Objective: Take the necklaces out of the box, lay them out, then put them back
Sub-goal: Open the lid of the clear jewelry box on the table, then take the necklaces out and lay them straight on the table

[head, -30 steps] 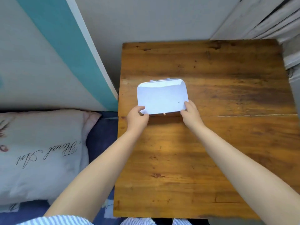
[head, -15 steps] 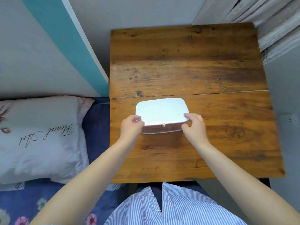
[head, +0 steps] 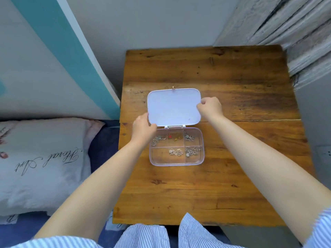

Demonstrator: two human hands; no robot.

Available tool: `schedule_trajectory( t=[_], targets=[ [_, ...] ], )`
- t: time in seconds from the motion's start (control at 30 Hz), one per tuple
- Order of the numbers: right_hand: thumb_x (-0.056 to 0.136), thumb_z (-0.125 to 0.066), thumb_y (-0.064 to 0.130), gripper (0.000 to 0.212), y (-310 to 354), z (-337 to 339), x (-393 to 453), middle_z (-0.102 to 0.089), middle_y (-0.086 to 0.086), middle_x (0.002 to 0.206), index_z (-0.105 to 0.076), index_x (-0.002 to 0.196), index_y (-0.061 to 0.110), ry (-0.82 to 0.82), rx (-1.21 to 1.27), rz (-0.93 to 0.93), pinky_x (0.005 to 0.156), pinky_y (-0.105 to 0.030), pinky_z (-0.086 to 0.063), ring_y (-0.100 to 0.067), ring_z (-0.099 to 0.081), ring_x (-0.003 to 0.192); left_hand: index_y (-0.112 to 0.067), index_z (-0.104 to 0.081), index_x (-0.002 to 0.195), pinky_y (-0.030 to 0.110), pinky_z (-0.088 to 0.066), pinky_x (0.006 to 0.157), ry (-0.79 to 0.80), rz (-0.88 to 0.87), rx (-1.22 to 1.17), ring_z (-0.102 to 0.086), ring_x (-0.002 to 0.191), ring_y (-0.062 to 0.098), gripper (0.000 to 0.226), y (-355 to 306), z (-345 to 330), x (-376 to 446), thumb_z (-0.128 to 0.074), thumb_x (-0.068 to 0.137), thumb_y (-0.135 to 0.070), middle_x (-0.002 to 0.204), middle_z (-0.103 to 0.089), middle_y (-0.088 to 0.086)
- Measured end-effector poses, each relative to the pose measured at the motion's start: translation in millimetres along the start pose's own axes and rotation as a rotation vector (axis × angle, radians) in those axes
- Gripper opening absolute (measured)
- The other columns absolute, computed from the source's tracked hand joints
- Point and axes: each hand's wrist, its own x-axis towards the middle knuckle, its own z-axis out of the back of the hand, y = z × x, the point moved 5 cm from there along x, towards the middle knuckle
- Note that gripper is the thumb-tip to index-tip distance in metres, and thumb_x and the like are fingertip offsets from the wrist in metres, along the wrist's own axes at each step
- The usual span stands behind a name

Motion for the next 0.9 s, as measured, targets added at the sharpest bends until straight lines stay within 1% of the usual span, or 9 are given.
schedule_trajectory(
  t=[0.07, 0.13, 0.3, 0.43, 0.5, 0.57, 0.63, 0.73, 0.9],
  targets=[
    [0.086, -0.046, 0.005, 0.029, -8, -12, -2, -0.057, -0.027, 0.124, -0.063, 0.108, -0.003, 0.133, -0.028, 0.001, 0.091, -0.037, -0.043, -0.037, -0.049, 0.117, -0.003, -0.037, 0.140, 0.041, -0.036, 0.108, 0.046, 0.051, 0.137, -0.040, 0.131, 0.032, 0.051, 19, -13, -5, -0.048, 0.091, -0.010, 0.141, -0.045, 0.018],
    [0.087, -0.046, 0.006, 0.037, -18, -20, -18, -0.055, -0.021, 0.132, -0.054, 0.123, -0.002, 0.187, -0.058, 0.043, 0.100, -0.032, -0.038, -0.031, -0.048, 0.124, -0.003, -0.038, 0.138, 0.042, -0.041, 0.103, 0.071, 0.079, 0.229, -0.045, 0.126, 0.034, 0.049, 37, -26, -15, -0.048, 0.091, -0.010, 0.136, -0.049, 0.019],
    [0.075, -0.066, 0.002, 0.015, -54, -39, -84, -0.068, -0.018, 0.090, -0.070, 0.090, 0.002, 0.049, -0.221, 0.434, 0.078, -0.043, -0.049, -0.036, -0.062, 0.090, -0.001, -0.064, 0.113, 0.042, -0.052, 0.075, -0.038, -0.157, 0.385, -0.057, 0.099, 0.039, 0.034, 52, -49, -54, -0.061, 0.080, 0.005, 0.104, -0.064, 0.018],
    [0.058, -0.067, 0.011, 0.009, -69, -63, -116, -0.062, 0.002, 0.052, -0.064, 0.052, 0.016, 0.134, -0.495, 0.659, 0.051, -0.025, -0.046, -0.024, -0.062, 0.053, -0.003, -0.071, 0.065, 0.029, -0.048, 0.039, -0.030, -0.290, 0.534, -0.063, 0.058, 0.031, 0.026, 46, -64, -64, -0.081, 0.046, 0.012, 0.063, -0.067, 0.010],
    [0.043, -0.080, 0.011, 0.023, -69, -76, -110, -0.057, 0.003, 0.042, -0.059, 0.042, 0.019, 0.230, -0.594, 0.613, 0.044, -0.021, -0.040, -0.021, -0.058, 0.046, -0.004, -0.071, 0.075, 0.033, -0.051, 0.048, 0.042, -0.249, 0.586, -0.064, 0.073, 0.030, 0.022, 29, -65, -62, -0.077, 0.057, 0.008, 0.075, -0.068, 0.010],
    [0.034, -0.084, 0.012, 0.027, -56, -80, -106, -0.059, 0.002, 0.041, -0.059, 0.042, 0.019, 0.238, -0.739, 0.633, 0.046, -0.022, -0.035, -0.020, -0.059, 0.046, -0.001, -0.064, 0.101, 0.038, -0.051, 0.074, 0.051, -0.150, 0.630, -0.057, 0.103, 0.031, 0.024, 17, -65, -53, -0.055, 0.080, 0.007, 0.106, -0.063, 0.013],
    [0.062, -0.073, 0.006, 0.013, -46, -86, -105, -0.073, -0.005, 0.072, -0.070, 0.070, 0.015, 0.365, -0.782, 0.640, 0.063, -0.027, -0.040, -0.024, -0.067, 0.074, 0.001, -0.059, 0.113, 0.038, -0.049, 0.087, 0.084, -0.033, 0.674, -0.053, 0.114, 0.032, 0.031, 15, -65, -40, -0.043, 0.088, 0.008, 0.119, -0.058, 0.016],
    [0.083, -0.050, -0.004, 0.026, -51, -98, -98, -0.067, -0.012, 0.108, -0.066, 0.100, 0.007, 0.485, -0.767, 0.596, 0.084, -0.036, -0.047, -0.031, -0.061, 0.102, 0.001, -0.059, 0.117, 0.038, -0.049, 0.091, 0.111, -0.005, 0.701, -0.055, 0.115, 0.035, 0.034, 11, -69, -24, -0.041, 0.089, 0.010, 0.121, -0.058, 0.018],
    [0.087, -0.048, -0.004, 0.021, -50, -100, -94, -0.059, -0.017, 0.111, -0.062, 0.103, -0.001, 0.502, -0.751, 0.594, 0.073, -0.037, -0.048, -0.034, -0.060, 0.100, 0.000, -0.060, 0.116, 0.037, -0.050, 0.091, 0.143, 0.007, 0.705, -0.055, 0.115, 0.033, 0.035, 12, -78, -6, -0.042, 0.088, 0.010, 0.123, -0.057, 0.016]
  ],
)
